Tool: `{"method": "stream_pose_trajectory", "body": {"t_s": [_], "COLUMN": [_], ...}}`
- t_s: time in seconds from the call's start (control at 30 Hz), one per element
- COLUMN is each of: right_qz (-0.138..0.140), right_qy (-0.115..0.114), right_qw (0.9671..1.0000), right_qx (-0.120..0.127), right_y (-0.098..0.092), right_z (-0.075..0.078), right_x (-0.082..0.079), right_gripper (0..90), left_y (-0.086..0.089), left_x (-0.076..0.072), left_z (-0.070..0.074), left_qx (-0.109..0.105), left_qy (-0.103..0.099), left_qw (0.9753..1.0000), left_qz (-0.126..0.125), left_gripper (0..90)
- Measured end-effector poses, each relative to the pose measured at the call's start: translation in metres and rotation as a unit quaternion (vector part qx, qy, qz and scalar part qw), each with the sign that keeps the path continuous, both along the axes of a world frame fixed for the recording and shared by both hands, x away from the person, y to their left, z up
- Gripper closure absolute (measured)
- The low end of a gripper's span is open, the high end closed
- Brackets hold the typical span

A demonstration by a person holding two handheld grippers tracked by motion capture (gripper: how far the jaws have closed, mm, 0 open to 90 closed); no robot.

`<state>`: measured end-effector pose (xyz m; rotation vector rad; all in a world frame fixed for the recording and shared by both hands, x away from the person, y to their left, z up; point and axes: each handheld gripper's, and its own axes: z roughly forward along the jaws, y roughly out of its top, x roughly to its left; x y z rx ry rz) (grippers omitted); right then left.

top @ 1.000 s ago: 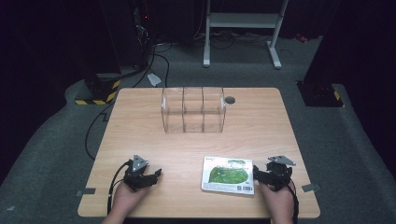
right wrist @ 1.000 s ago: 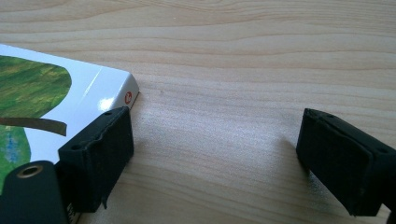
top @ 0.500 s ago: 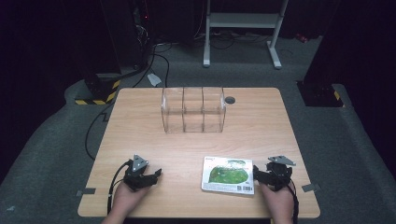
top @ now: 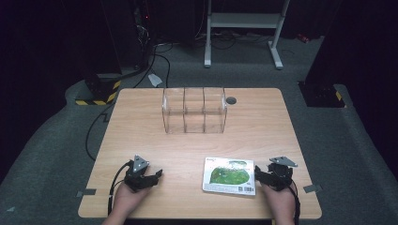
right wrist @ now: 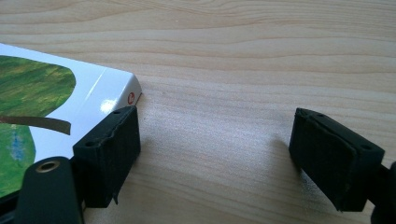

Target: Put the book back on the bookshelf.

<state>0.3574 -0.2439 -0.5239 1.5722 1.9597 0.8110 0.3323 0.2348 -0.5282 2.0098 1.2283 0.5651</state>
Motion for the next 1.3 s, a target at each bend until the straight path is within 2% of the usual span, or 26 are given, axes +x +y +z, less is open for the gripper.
{"method": "stream_pose_trajectory", "body": {"t_s": [0.13, 0.3, 0.43, 0.57, 0.97, 1.3], "right_qz": [0.003, 0.017, 0.024, 0.035, 0.061, 0.069], "right_qy": [-0.009, -0.038, -0.044, -0.049, -0.035, -0.003], "right_qw": [0.9999, 0.9991, 0.9987, 0.9979, 0.9963, 0.9958], "right_qx": [0.009, 0.008, 0.010, 0.026, 0.050, 0.059], "right_y": [0.000, 0.005, 0.009, 0.015, 0.036, 0.045], "right_z": [0.004, 0.019, 0.024, 0.029, 0.029, 0.019], "right_x": [-0.002, -0.011, -0.016, -0.024, -0.032, -0.031], "right_gripper": [16.2, 17.7, 18.1, 20.9, 22.2, 23.1], "left_y": [0.000, 0.000, 0.000, 0.000, 0.000, 0.000], "left_x": [0.000, 0.000, 0.000, 0.000, 0.000, 0.000], "left_z": [0.000, 0.000, 0.000, 0.000, 0.000, 0.000], "left_qx": [-0.001, 0.000, 0.000, 0.000, 0.000, 0.000], "left_qy": [0.000, 0.000, 0.000, 0.000, 0.000, 0.000], "left_qw": [1.0000, 1.0000, 1.0000, 1.0000, 1.0000, 1.0000], "left_qz": [0.000, 0.000, 0.000, 0.000, 0.000, 0.000], "left_gripper": [30.7, 30.7, 30.7, 30.7, 30.7, 30.7]}}
